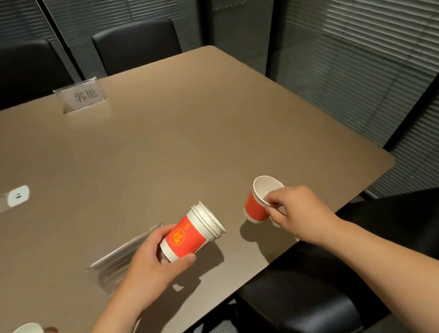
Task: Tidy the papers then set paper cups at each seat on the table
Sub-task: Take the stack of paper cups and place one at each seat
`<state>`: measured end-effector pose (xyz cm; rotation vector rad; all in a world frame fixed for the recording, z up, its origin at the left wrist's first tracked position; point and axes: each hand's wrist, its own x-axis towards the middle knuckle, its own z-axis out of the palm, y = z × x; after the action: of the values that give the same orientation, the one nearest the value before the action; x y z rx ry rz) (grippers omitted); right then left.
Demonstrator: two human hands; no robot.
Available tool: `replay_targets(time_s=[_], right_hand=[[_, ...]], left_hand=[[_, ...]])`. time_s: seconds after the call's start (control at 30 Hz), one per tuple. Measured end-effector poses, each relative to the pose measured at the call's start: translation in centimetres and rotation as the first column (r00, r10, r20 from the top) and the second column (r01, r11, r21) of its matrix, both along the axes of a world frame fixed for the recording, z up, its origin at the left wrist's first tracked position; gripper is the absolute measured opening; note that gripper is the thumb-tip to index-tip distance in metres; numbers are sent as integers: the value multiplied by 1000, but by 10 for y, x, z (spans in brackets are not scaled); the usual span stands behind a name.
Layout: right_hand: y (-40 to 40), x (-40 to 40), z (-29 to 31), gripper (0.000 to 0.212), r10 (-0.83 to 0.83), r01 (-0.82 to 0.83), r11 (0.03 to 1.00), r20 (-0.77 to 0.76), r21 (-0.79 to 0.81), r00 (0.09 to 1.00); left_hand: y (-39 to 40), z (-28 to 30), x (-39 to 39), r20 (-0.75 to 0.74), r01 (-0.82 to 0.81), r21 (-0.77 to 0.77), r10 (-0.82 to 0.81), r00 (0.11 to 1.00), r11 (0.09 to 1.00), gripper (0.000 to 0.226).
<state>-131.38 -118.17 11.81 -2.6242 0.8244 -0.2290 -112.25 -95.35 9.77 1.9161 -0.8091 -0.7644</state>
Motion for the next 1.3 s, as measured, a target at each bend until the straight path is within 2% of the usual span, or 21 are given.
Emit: replay_targets(time_s=[0.07, 0.2, 0.37, 0.43, 0.57, 0.63, 0.7, 0.8, 0.87, 0.93, 1.0, 1.1, 1.2, 1.3], right_hand=[[-18, 3, -19, 14, 26, -43, 994, -163, -102, 986], [-40, 19, -47, 16, 82, -164, 965, -361, -202, 929], [-54, 39, -75, 25, 151, -254, 952, -455, -174, 877], [-61, 43, -80, 26, 169, -256, 957, -450, -138, 877], [-70, 38, -71, 31, 209, -256, 962, -354, -91, 912], [-69, 29, -57, 33, 189, -192, 981, -208, 6, 960], [-63, 19, -37, 27, 86, -88, 973, 21, 214, 996], [-51, -7, -1, 19, -134, -47, 822, 273, 568, 952], [-49, -31, 19, 18, -191, -86, 730, 324, 678, 927], [-51, -52, 27, 21, -172, -117, 697, 323, 707, 930], [-64, -73, 30, 21, -175, -120, 714, 342, 690, 923], [-100, -121, 35, 15, -224, -116, 741, 407, 661, 886], [-142, -175, 43, 16, -295, -88, 745, 444, 661, 846], [-192, -246, 52, 13, -345, -39, 754, 446, 656, 826]], left_hand=[[-11, -3, 1, 1, 17, 30, -17, 1000, 999, 58], [-32, -5, -3, 8, 4, 52, -4, 1000, 999, 60], [-44, -9, -19, -36, -62, 66, 65, 997, 996, 59], [-48, -13, -19, -45, -79, 66, 82, 996, 995, 60], [-59, -15, -20, -61, -71, 67, 75, 995, 995, 61], [-69, -14, -23, -62, -31, 51, 34, 997, 998, 61], [-81, -10, -25, -60, 8, 32, -6, 998, 999, 62], [-98, -1, -32, -44, 68, 28, -67, 997, 997, 64], [-110, 8, -44, -46, 100, -2, -100, 994, 995, 63], [-125, 19, -59, -25, 151, -30, -152, 988, 988, 62], [-147, 31, -80, 24, 214, -48, -213, 977, 976, 61], [-193, 46, -127, 41, 223, -109, -220, 975, 969, 61], [-238, 55, -173, -11, 210, -178, -215, 976, 961, 61], [-296, 58, -231, -105, 252, -248, -285, 953, 935, 59]])
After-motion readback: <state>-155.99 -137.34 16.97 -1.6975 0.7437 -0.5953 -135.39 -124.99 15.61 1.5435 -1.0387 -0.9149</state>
